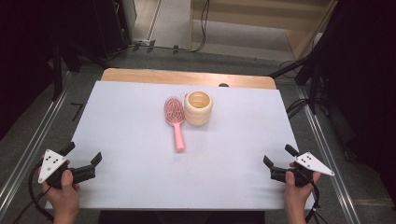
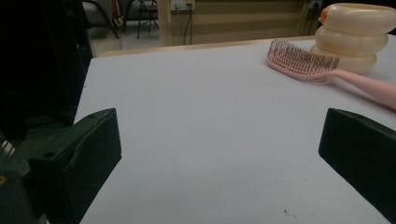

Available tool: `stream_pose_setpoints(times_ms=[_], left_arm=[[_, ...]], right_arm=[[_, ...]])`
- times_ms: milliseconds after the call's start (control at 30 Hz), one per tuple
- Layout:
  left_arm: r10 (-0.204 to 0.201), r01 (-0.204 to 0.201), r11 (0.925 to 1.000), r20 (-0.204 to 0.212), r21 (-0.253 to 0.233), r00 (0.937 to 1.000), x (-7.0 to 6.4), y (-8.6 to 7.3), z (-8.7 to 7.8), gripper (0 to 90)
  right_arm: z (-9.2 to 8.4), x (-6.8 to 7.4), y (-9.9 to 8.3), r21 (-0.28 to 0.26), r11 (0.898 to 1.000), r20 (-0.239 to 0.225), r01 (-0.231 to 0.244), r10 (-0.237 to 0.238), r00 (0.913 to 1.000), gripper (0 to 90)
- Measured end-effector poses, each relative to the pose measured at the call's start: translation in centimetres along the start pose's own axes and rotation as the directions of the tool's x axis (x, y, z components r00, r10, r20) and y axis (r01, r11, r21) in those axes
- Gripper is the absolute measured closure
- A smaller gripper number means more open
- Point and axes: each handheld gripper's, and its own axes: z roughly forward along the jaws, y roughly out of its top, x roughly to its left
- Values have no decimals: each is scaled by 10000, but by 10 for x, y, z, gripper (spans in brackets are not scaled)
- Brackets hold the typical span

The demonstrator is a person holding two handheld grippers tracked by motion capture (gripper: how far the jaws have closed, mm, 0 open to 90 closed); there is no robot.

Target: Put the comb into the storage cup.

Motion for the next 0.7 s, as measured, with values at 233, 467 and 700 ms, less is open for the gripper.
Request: stream_pose_setpoints(times_ms=[233,467,700], left_arm=[[33,-33,10000,-10,17,10000,-1,0,1,0],[72,-72,10000,41,-29,10000,-2,0,0,0],[308,-308,9995,100,36,9995,-3,0,0,0]], right_arm=[[-3,4,6,88,10000,-102,-11,12,9999,0],[6,22,22,575,9982,-486,167,-139,9987,0],[23,45,37,986,9939,-1097,502,-393,9932,0]])
